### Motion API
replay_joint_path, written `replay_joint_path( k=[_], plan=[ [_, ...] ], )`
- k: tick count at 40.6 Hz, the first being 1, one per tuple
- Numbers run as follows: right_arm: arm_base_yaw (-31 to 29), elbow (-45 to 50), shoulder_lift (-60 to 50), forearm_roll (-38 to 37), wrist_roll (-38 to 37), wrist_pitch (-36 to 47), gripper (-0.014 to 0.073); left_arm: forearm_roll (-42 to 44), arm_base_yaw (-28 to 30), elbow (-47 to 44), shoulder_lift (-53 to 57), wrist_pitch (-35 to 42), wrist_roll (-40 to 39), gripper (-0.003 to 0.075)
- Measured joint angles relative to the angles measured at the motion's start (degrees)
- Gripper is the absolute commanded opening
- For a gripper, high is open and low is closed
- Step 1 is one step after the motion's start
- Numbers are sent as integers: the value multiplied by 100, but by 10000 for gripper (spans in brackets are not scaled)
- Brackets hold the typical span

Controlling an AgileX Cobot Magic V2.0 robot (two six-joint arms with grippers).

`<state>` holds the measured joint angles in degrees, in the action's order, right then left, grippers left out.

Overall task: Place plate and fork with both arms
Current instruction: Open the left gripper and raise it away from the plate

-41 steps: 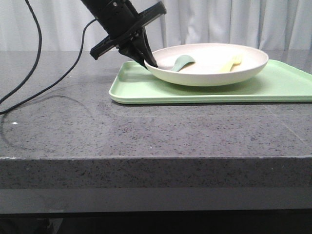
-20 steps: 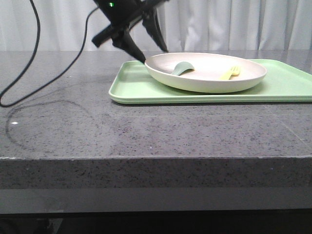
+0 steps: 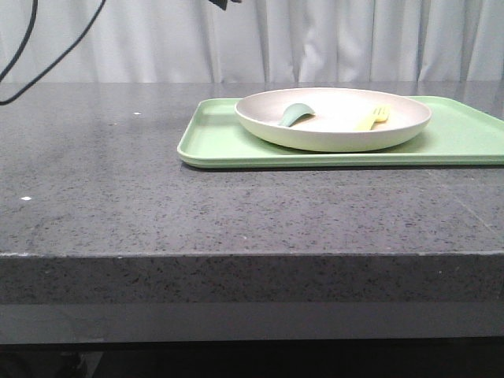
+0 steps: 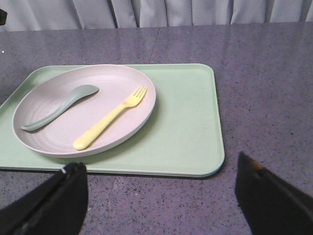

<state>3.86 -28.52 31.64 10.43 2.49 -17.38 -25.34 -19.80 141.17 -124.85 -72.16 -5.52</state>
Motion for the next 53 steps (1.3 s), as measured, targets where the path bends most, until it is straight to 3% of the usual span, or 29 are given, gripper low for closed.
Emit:
replay_joint_path(
  k=[8, 14, 31, 40, 53],
  plan=[
    [0, 0, 0, 0, 0, 0, 633, 875, 0, -1235, 1032, 0, 236, -18],
    [0, 0, 0, 0, 0, 0, 633, 1640, 0, -2708, 1947, 77, 332, -18],
    [0, 0, 0, 0, 0, 0, 633, 2007, 273, -7562, 5210, 3202, 332, -18],
    [0, 0, 0, 0, 0, 0, 633, 2007, 273, -9535, 7079, 4726, 341, -18],
    [0, 0, 0, 26, 0, 0, 633, 2007, 273, -11089, 9928, 5213, 353, -18]
  ],
)
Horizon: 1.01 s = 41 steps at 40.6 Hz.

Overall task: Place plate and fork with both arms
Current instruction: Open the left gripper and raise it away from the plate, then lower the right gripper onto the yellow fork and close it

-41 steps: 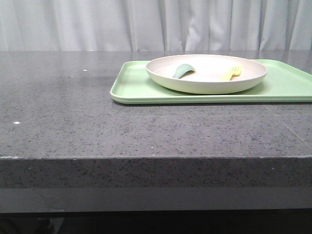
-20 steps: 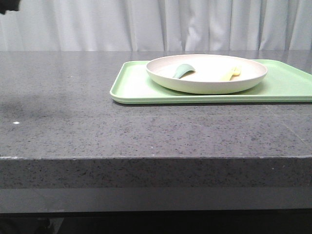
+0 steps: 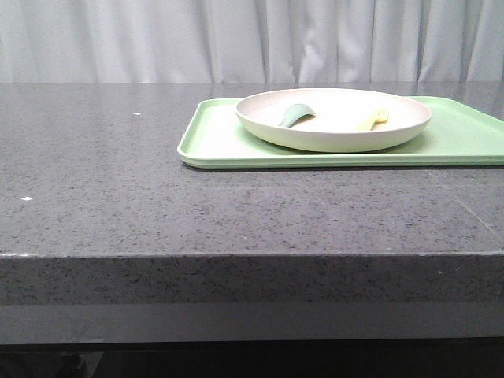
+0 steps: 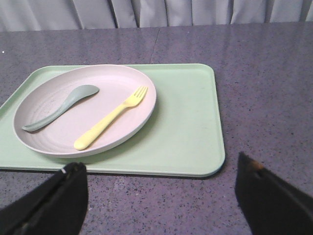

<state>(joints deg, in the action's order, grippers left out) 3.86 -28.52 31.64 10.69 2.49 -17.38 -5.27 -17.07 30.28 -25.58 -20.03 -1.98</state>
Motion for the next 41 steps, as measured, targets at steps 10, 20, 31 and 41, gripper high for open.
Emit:
replay_joint_path(
  k=[10, 20, 31, 41],
  plan=[
    [0, -272, 385, 314, 0, -279, 631, 0, 0, -426, 1292, 11, 0, -18],
    [201, -1785, 2138, 667, 0, -1334, 631, 0, 0, -474, 1407, 9, 0, -18],
    [960, -3581, 4355, 751, -195, -2142, 631, 0, 0, -474, 1407, 9, 0, -18],
    [1016, -5035, 6130, 754, -694, -2791, 631, 0, 0, -474, 1407, 9, 0, -18]
  ],
)
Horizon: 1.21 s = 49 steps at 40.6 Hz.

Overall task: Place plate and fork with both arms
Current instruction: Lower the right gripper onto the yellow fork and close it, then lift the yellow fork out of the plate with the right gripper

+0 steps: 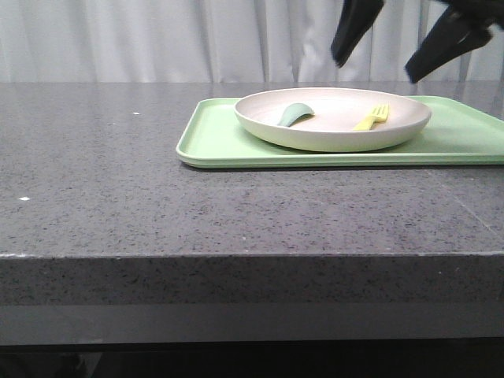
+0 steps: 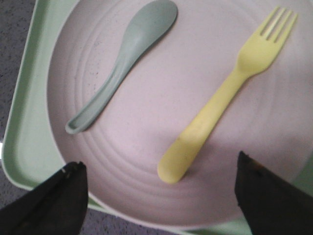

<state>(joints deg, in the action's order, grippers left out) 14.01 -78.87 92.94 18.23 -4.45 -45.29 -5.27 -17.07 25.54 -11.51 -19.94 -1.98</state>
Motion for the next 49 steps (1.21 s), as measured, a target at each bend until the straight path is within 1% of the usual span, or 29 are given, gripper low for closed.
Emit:
replay_joint_path(
  k=[4, 9, 27, 30, 33, 36, 39, 42, 44, 46, 49],
  plan=[
    [0, -432, 479, 0, -181, -143, 631, 0, 0, 0, 0, 0, 0, -18],
    [-34, -658, 854, 0, -360, -229, 631, 0, 0, 0, 0, 0, 0, -18],
    [-102, -744, 1321, -24, -481, 65, 631, 0, 0, 0, 0, 0, 10, -18],
    [-102, -744, 1336, -24, -481, 89, 609, 0, 0, 0, 0, 0, 10, -18],
    [-102, -744, 1336, -33, -481, 89, 512, 0, 0, 0, 0, 0, 10, -18],
    [-112, -744, 1350, -33, -481, 89, 379, 0, 0, 0, 0, 0, 10, -18],
    [-112, -744, 1363, -33, -484, 89, 228, 0, 0, 0, 0, 0, 10, -18],
    [-112, -744, 1384, -33, -484, 78, 111, 0, 0, 0, 0, 0, 10, -18],
    [-112, -744, 1406, -33, -484, 78, 47, 0, 0, 0, 0, 0, 10, -18],
    [-112, -744, 1407, -33, -484, 78, 0, 0, 0, 0, 0, 0, 10, -18],
    [-112, -744, 1413, -33, -494, 78, -37, 0, 0, 0, 0, 0, 10, -18]
  ],
)
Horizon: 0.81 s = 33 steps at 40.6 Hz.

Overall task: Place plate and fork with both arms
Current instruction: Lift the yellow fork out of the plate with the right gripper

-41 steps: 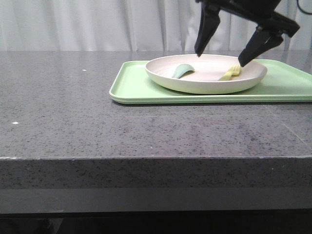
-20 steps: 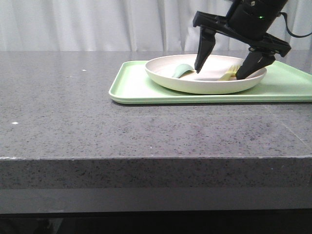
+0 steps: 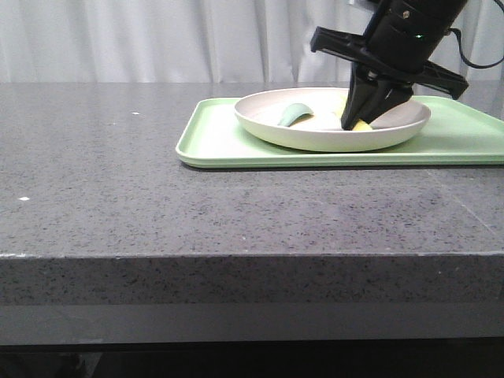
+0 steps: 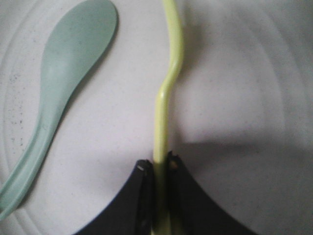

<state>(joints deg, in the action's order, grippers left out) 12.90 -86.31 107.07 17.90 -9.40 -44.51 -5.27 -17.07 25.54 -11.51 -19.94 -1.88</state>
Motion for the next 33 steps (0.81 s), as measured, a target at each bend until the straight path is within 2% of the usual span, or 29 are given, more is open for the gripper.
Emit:
replay_joint_path(
  k=[13, 23, 33],
  plan=[
    [-156, -24, -335, 0, 0, -111, -41, 0, 0, 0, 0, 0, 0, -18],
    [-1015, -159, -816, 0, 379, -520, -41, 0, 0, 0, 0, 0, 0, -18],
    [-1617, -159, -571, -53, 898, -900, -37, 0, 0, 0, 0, 0, 0, -18]
  ],
)
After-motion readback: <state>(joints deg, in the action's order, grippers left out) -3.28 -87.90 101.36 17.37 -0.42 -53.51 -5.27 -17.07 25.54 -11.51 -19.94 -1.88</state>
